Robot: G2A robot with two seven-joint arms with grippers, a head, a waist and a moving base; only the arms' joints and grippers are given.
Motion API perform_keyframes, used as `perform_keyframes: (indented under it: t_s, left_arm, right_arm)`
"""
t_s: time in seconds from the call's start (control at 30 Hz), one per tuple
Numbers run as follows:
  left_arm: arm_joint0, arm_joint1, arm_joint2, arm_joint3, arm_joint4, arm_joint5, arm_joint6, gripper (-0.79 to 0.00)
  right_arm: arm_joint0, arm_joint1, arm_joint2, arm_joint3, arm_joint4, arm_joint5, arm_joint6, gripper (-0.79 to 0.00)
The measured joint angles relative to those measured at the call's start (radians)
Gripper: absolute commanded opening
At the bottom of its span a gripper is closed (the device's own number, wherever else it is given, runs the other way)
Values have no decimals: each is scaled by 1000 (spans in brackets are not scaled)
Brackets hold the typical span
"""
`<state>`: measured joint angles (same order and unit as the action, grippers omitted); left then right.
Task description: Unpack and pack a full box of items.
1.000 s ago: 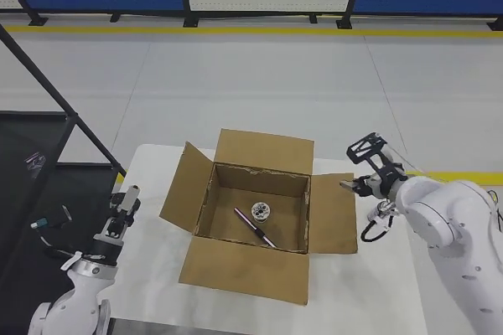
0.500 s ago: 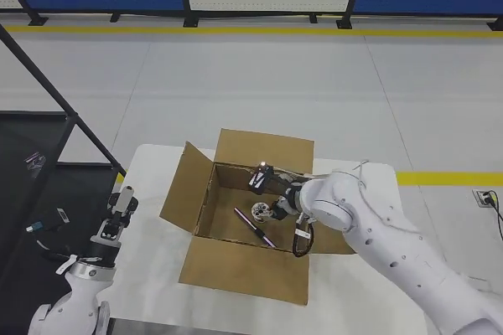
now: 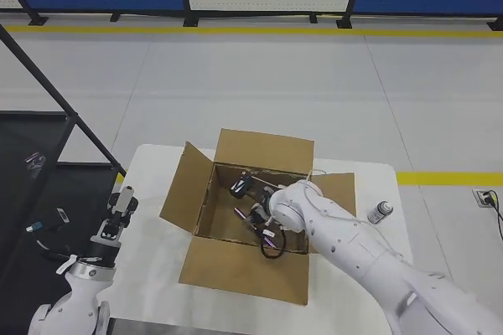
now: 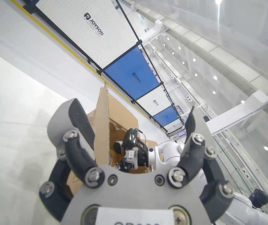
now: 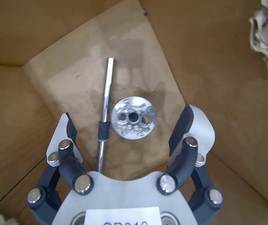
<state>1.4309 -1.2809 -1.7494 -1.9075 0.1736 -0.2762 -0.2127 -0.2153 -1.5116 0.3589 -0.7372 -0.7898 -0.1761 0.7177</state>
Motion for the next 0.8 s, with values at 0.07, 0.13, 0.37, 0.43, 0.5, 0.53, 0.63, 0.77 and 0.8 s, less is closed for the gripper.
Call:
perform_keyframes:
  t_s: [0.07, 0.13, 0.37, 0.43, 0.5, 0.53, 0.63, 0.77, 0.8]
  left_arm:
    - [0, 0, 0, 0, 0, 0, 0, 0]
    - [0, 0, 0, 0, 0, 0, 0, 0]
    - [0, 0, 0, 0, 0, 0, 0, 0]
    - [0, 0, 0, 0, 0, 0, 0, 0]
    - [0, 0, 0, 0, 0, 0, 0, 0]
    - [0, 0, 0, 0, 0, 0, 0, 0]
    - [0, 0, 0, 0, 0, 0, 0, 0]
    - [0, 0, 0, 0, 0, 0, 0, 0]
    - [0, 0, 0, 0, 0, 0, 0, 0]
  right_arm:
    - [2, -22, -9, 44, -14, 18, -15, 0]
    - [5, -45, -13, 90, -8, 16, -19, -120]
    - [16, -105, -14, 208, 9, -24, -33, -785]
    - [20, -118, -12, 233, 9, -38, -35, -785]
    - [26, -129, -9, 252, 11, -54, -34, -785]
    - [29, -133, -7, 260, 12, -61, -32, -785]
    - [38, -142, 1, 282, 15, -85, -27, -785]
    - [50, -147, 16, 293, 18, -117, -34, -785]
    - [56, -147, 21, 288, 18, -130, -35, -785]
